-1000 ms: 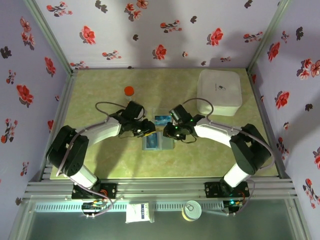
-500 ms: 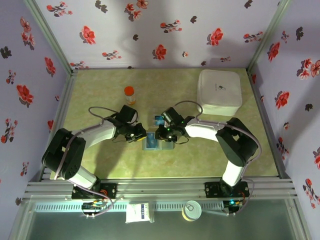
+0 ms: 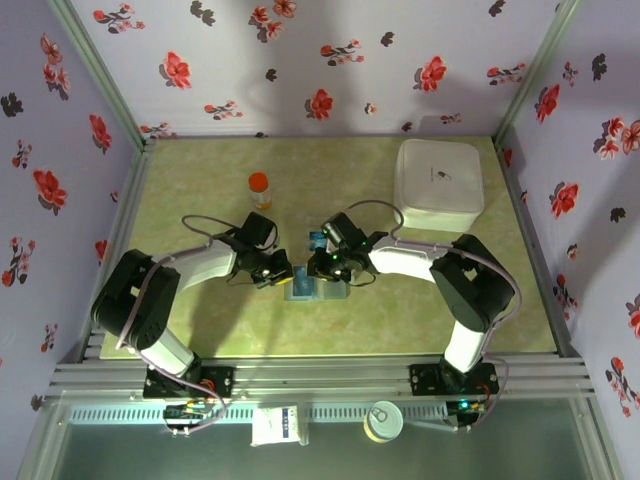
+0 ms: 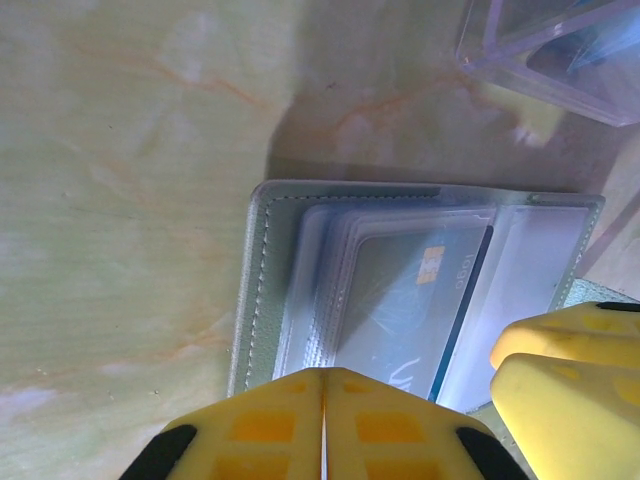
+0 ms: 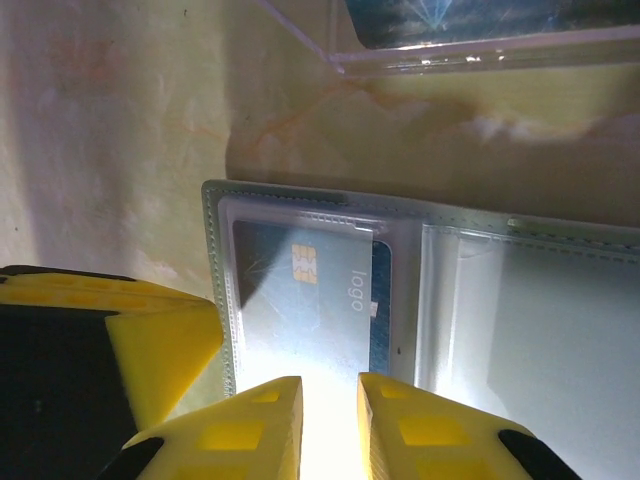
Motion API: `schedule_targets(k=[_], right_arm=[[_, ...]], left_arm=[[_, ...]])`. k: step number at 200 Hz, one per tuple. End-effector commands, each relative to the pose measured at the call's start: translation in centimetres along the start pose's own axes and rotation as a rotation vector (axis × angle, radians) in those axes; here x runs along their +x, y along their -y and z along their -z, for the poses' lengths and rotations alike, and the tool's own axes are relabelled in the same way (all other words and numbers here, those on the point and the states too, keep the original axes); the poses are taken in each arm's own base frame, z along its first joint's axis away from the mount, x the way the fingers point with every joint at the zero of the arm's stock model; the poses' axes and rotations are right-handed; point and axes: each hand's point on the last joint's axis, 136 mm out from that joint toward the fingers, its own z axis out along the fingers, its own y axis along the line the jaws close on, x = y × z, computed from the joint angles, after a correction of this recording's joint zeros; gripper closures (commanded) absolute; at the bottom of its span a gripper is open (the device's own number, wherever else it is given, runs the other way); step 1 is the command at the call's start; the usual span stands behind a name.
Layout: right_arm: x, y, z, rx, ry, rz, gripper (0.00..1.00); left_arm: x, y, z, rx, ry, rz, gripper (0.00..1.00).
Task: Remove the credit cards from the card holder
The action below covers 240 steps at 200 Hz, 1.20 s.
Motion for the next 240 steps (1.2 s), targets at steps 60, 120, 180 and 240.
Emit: schedule_targets(k=[60,120,180,240], right_arm=[[0.2,-0.7,-1.0,-0.020,-0.028,-0.007,0.79],[0.5,-0.1,-1.4,-0.003,-0.041,-0.013,0.79],[0.7,0.1,-1.8,-0.005,-0.054,-0.017,0.82],[0.8,-0.2,-1.7,-0.014,-0.055,-0.012,0.82]], left_arm=[[0.8,-1.5,-0.8,-0.036,-0.039,0.003,0.94],[0.9,-1.7,-0.9,-0.042,-0.044,0.008,0.96],[0.9,-1.7,-0.9,-0.042,-0.041,0.008,0.97],[0.8,-1.5,-0.7,-0.039,-0.039,0.008,0.97]])
